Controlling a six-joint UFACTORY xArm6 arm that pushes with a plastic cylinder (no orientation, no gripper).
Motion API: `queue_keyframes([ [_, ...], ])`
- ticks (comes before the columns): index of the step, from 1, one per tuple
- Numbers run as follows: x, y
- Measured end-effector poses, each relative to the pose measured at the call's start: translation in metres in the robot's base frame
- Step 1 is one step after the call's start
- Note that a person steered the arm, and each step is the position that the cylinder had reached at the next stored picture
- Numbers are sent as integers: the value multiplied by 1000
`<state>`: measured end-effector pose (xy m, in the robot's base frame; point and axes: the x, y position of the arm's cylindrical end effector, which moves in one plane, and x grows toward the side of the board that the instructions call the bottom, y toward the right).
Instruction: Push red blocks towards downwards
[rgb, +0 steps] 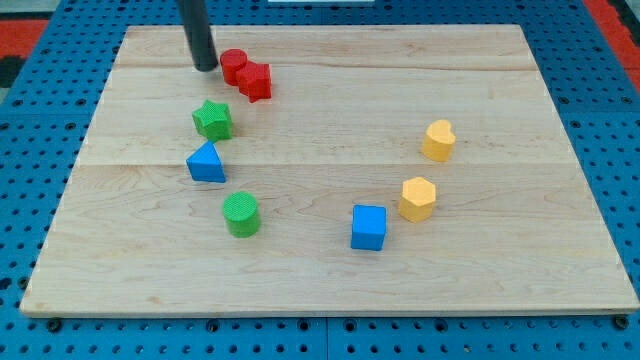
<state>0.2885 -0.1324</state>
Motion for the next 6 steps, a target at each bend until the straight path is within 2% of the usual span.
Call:
queue_keyframes([
  [1,-23,-4],
  [2,-63,-36],
  [3,-57,31],
  [4,-1,59],
  [5,6,44],
  [6,-12,-19],
])
